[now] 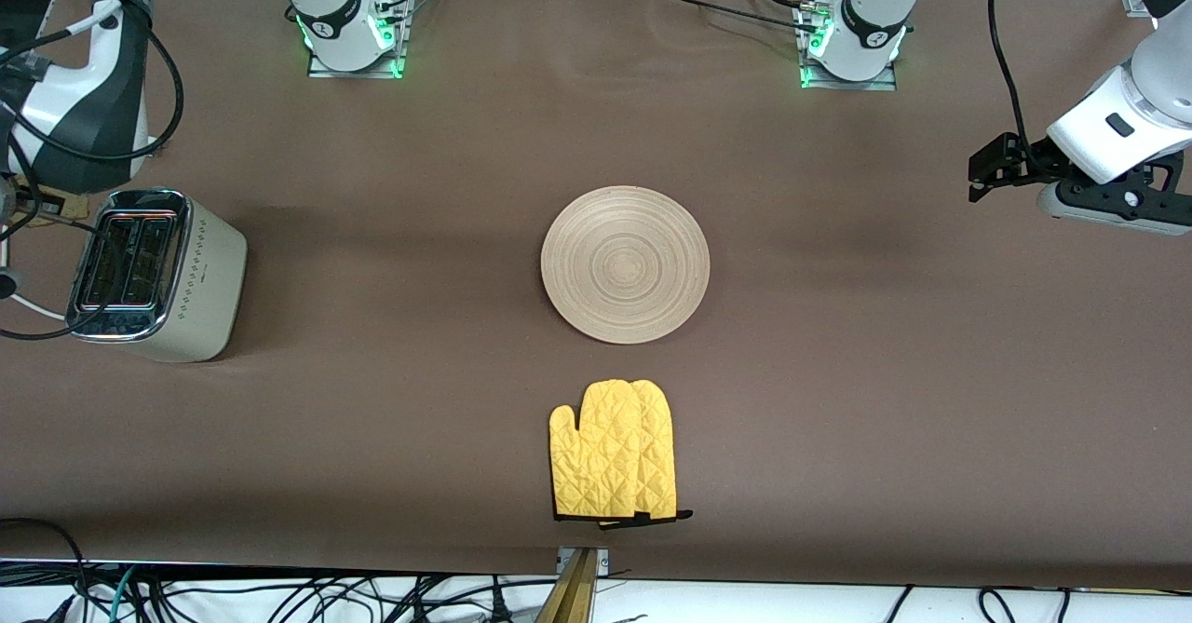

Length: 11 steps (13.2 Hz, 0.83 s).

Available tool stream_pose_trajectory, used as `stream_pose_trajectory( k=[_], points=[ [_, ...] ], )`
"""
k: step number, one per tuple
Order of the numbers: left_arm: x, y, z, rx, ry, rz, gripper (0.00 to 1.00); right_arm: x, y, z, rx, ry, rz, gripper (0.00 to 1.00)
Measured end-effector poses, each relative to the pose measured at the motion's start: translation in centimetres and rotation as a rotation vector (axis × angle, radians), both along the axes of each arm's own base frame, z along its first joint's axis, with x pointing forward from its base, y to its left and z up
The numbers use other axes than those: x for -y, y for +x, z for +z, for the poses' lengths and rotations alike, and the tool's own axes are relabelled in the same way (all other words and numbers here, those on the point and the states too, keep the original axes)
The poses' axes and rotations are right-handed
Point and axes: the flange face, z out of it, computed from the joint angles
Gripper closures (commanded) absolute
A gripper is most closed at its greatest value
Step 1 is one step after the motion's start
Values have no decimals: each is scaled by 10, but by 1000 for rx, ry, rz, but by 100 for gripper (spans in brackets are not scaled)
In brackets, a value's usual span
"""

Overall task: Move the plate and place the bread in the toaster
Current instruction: 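Carry the bread with the right gripper above the toaster, then lower the bread into the toaster slot with the right gripper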

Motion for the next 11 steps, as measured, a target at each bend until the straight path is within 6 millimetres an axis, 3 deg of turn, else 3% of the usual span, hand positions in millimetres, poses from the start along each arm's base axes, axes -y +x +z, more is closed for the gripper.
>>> stream_pose_trajectory(
  k=[3,7,11],
  points=[
    [0,0,0,0,0,-1,0,24,11,-18,14,-26,1,100],
    [1,0,0,-1,0,-2,0,17,29,-44,26,-51,46,100],
    [2,0,-1,-1,0,-3,0,13,39,-54,47,-55,79,100]
  ],
)
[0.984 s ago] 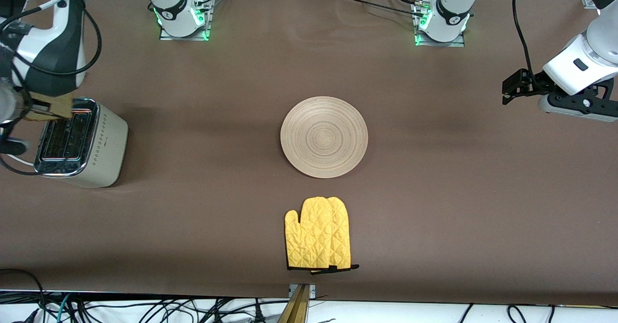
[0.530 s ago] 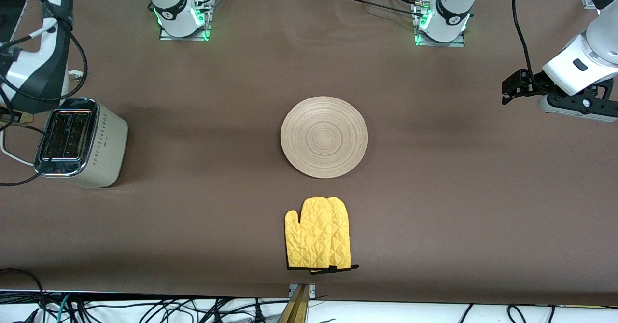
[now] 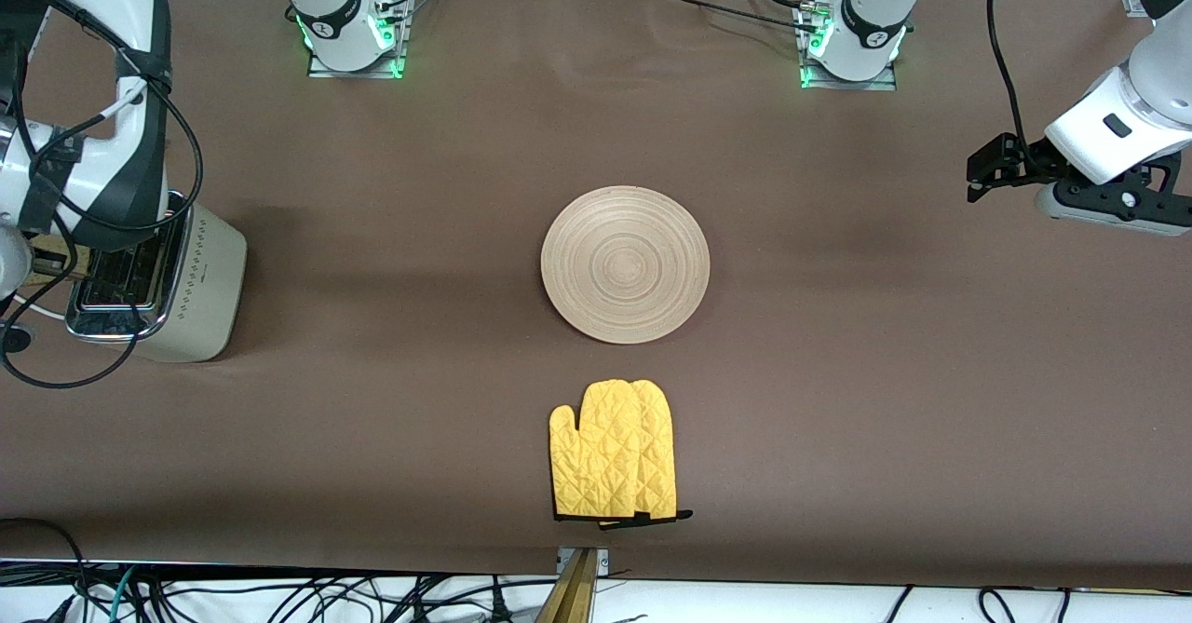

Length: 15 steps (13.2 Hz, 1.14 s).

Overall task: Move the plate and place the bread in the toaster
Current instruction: 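Lower the bread into the toaster slot with the right gripper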

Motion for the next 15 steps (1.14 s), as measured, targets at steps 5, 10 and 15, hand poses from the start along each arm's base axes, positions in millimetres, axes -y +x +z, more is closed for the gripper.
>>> stream_pose_trajectory(
  k=[5,10,15],
  points=[
    [1,0,0,0,0,-2,0,15,7,-14,28,3,22,100],
    [1,0,0,0,0,-2,0,16,7,-31,36,30,7,100],
    [1,0,0,0,0,-2,0,-2,7,-39,40,40,-1,100]
  ],
)
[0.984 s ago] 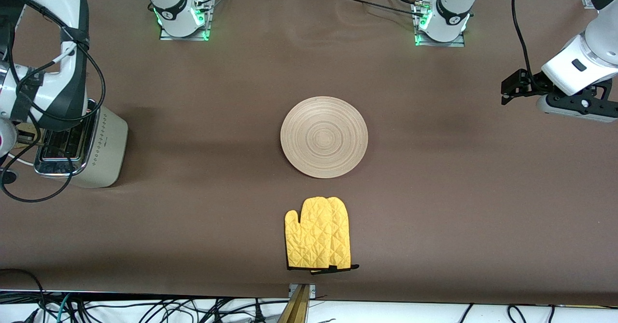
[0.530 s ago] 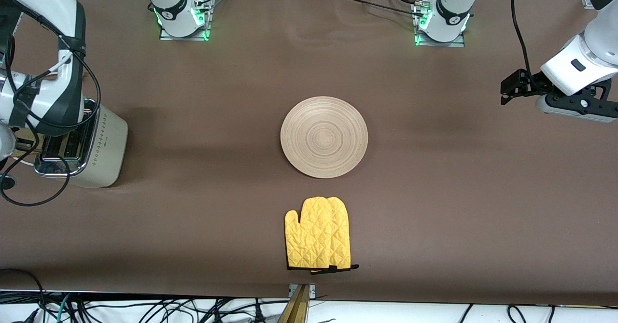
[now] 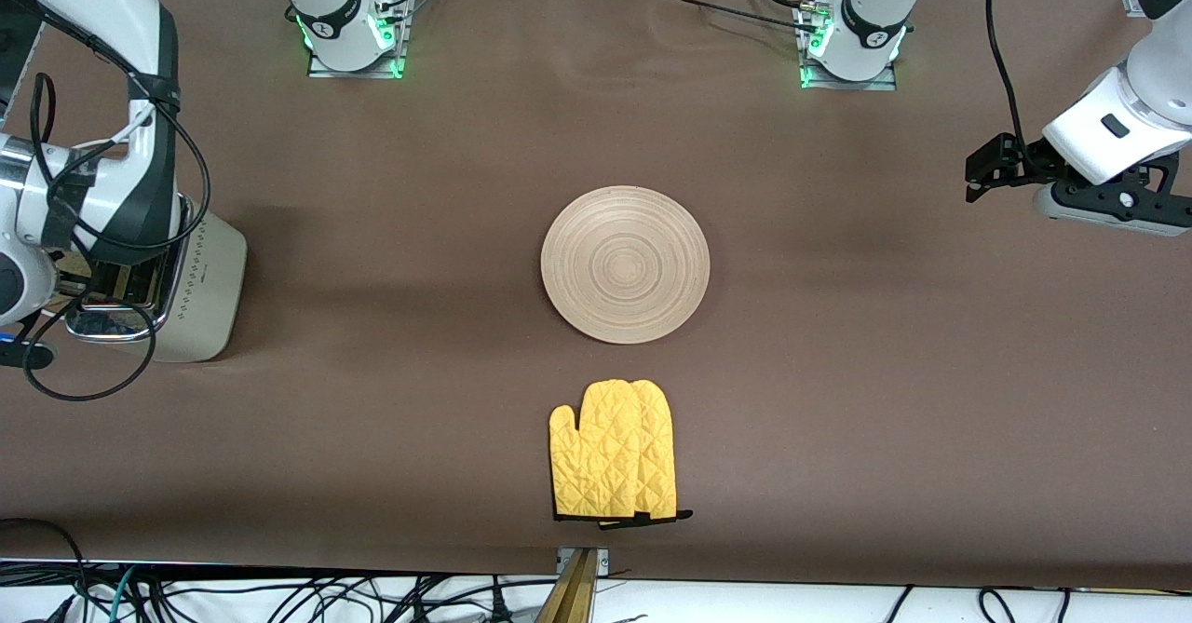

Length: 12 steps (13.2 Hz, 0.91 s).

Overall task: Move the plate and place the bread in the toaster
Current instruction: 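Lower the bread into the toaster slot with the right gripper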

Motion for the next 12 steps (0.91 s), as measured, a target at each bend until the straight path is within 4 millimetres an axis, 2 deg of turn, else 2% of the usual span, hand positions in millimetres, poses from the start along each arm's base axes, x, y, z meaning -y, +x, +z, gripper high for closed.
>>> stream_pose_trajectory(
  k=[2,4,9,12],
  points=[
    [0,0,0,0,0,0,0,-14,-3,0,-15,4,0,100],
    [0,0,0,0,0,0,0,-18,-5,3,-20,9,-6,100],
    [0,0,0,0,0,0,0,-12,-13,15,-22,21,-29,100],
    [0,0,0,0,0,0,0,-1,-11,11,-6,23,-28,100]
  ],
)
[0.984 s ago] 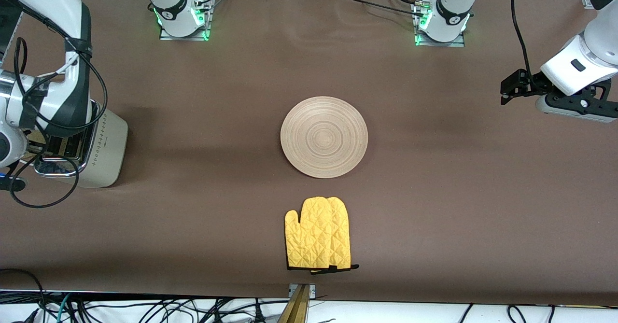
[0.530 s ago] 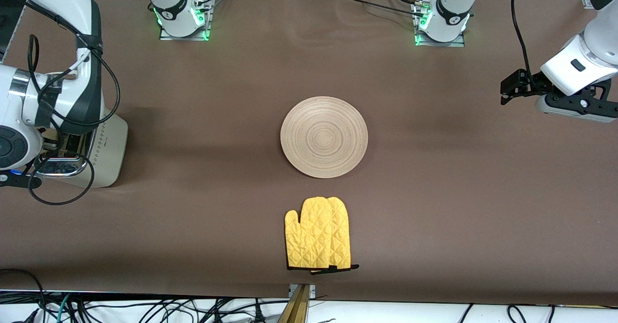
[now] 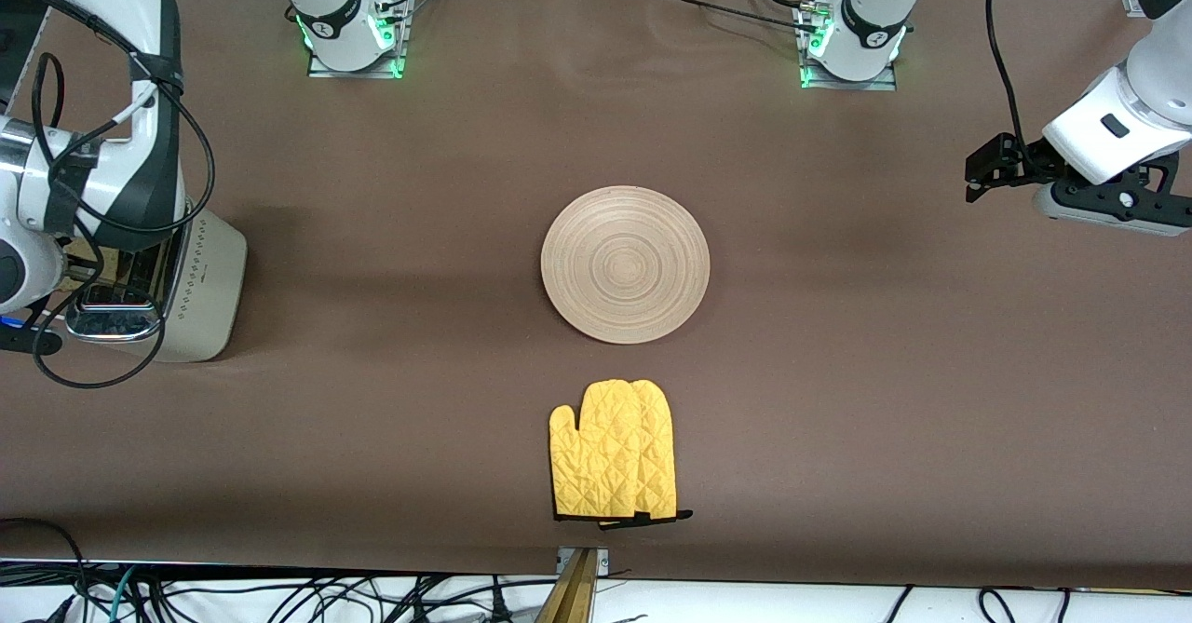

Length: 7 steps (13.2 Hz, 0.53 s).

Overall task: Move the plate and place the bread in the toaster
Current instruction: 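Lower the bread into the toaster slot with the right gripper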

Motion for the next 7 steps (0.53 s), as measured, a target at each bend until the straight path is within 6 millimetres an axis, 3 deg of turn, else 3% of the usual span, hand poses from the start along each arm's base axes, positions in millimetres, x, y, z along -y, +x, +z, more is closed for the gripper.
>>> stream_pose_trajectory(
  k=[4,7],
  points=[
    [0,0,0,0,0,0,0,30,0,-5,19,4,-9,100],
    [0,0,0,0,0,0,0,34,1,-8,28,4,-4,100]
  ],
)
